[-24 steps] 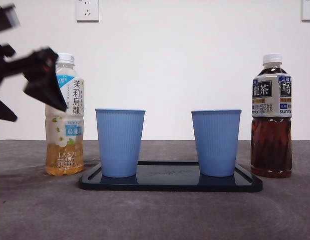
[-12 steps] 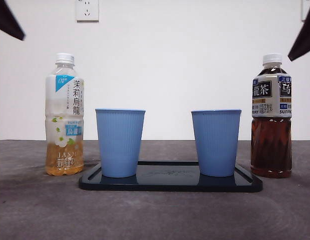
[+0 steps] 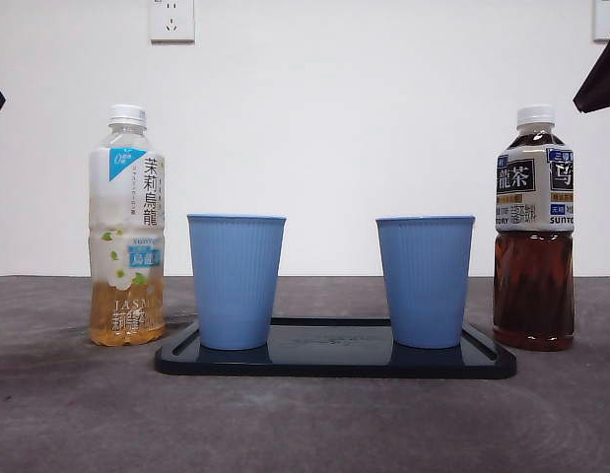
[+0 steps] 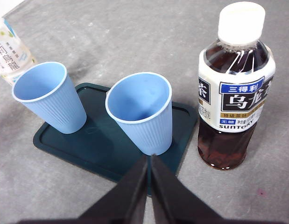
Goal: Pour the drink into the cup
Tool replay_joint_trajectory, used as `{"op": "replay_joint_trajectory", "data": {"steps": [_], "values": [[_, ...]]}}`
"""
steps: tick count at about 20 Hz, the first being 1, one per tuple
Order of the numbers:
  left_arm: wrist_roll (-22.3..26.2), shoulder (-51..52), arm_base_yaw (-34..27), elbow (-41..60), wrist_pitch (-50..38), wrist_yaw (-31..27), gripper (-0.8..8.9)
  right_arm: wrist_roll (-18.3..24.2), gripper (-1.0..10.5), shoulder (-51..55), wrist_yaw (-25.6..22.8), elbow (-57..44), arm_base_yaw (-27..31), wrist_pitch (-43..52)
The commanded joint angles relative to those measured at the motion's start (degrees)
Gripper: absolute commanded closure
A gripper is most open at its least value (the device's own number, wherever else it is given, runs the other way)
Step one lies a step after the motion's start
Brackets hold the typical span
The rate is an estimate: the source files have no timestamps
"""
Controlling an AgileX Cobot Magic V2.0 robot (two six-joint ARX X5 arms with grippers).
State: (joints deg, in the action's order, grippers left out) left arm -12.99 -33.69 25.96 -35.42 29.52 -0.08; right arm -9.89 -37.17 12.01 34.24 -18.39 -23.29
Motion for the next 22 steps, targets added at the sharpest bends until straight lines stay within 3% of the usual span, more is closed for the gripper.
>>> {"op": "replay_joint_trajectory", "data": {"steps": [1, 7, 9, 16, 22], "values": [[-0.13, -0.2, 0.33, -0.87, -0.79, -0.02, 8.06, -0.15, 9.4, -0.15, 0.0, 0.59, -0.35, 0.59], [0.81, 0.17, 0.33, -0.87, -0.33, -0.04, 8.06, -0.15, 9.4, -0.15, 0.0, 0.59, -0.35, 0.59], [6.88, 2.95, -1.33, -0.76, -0.5, -0.13, 8.06, -0.15, 9.4, -0.15, 0.0, 0.59, -0.35, 0.59], [18.18, 17.84, -19.17, 13.16, -22.25, -0.13, 8.06, -0.15, 9.4, -0.15, -0.02, 0.59, -0.35, 0.61], [19.5, 27.58, -25.11, 26.99, -23.04, -0.13, 8.06, -0.15, 9.4, -0.15, 0.0, 0.59, -0.33, 0.59]]}}
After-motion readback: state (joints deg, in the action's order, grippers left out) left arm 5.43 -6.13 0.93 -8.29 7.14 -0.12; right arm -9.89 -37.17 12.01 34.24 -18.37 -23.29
